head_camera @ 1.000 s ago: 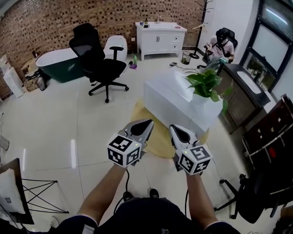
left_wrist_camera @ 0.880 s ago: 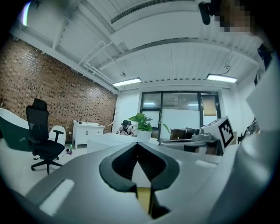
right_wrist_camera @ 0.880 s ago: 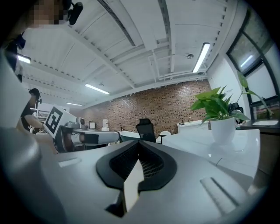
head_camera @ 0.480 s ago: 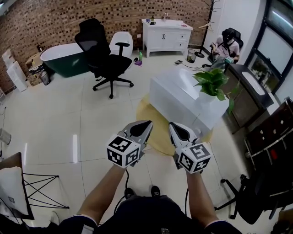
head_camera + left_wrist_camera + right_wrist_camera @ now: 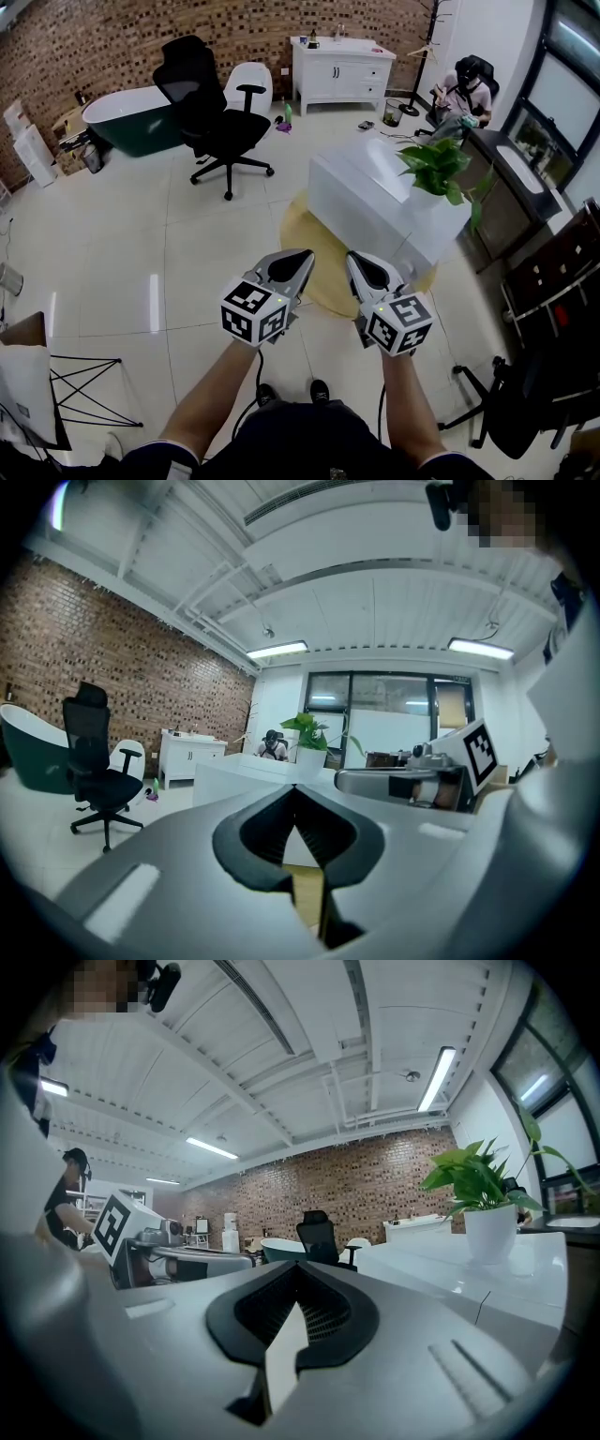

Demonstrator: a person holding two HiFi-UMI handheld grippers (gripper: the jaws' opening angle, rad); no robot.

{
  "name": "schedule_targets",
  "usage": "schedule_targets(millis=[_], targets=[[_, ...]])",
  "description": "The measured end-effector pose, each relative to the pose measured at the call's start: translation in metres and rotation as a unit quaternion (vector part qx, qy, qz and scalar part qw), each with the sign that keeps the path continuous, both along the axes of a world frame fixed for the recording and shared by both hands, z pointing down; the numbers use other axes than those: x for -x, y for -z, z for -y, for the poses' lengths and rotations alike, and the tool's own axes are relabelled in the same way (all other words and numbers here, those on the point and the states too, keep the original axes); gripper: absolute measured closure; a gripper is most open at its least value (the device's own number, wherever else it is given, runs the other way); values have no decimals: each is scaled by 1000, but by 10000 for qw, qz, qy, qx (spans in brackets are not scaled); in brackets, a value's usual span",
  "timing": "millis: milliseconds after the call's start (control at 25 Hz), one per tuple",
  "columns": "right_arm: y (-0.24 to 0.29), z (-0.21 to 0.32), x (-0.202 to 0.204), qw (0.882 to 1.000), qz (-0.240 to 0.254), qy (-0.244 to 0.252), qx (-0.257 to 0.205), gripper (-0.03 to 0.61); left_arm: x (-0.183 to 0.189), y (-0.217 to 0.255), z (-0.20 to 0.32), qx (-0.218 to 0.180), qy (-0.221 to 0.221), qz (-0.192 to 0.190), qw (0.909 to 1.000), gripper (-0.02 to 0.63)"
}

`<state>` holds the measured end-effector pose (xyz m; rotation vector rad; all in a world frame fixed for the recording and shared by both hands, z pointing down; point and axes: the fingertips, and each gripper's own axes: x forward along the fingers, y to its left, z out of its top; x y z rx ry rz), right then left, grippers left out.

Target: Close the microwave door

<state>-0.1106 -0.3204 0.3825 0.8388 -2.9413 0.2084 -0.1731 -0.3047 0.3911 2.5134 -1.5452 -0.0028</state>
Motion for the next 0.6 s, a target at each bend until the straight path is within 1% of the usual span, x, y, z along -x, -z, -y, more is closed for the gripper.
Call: schedule_targets(millis=[600], targets=[[-1,5,4,10000,-19,-24,3,578,1,-6,4,29,-45,-3,10000,601]])
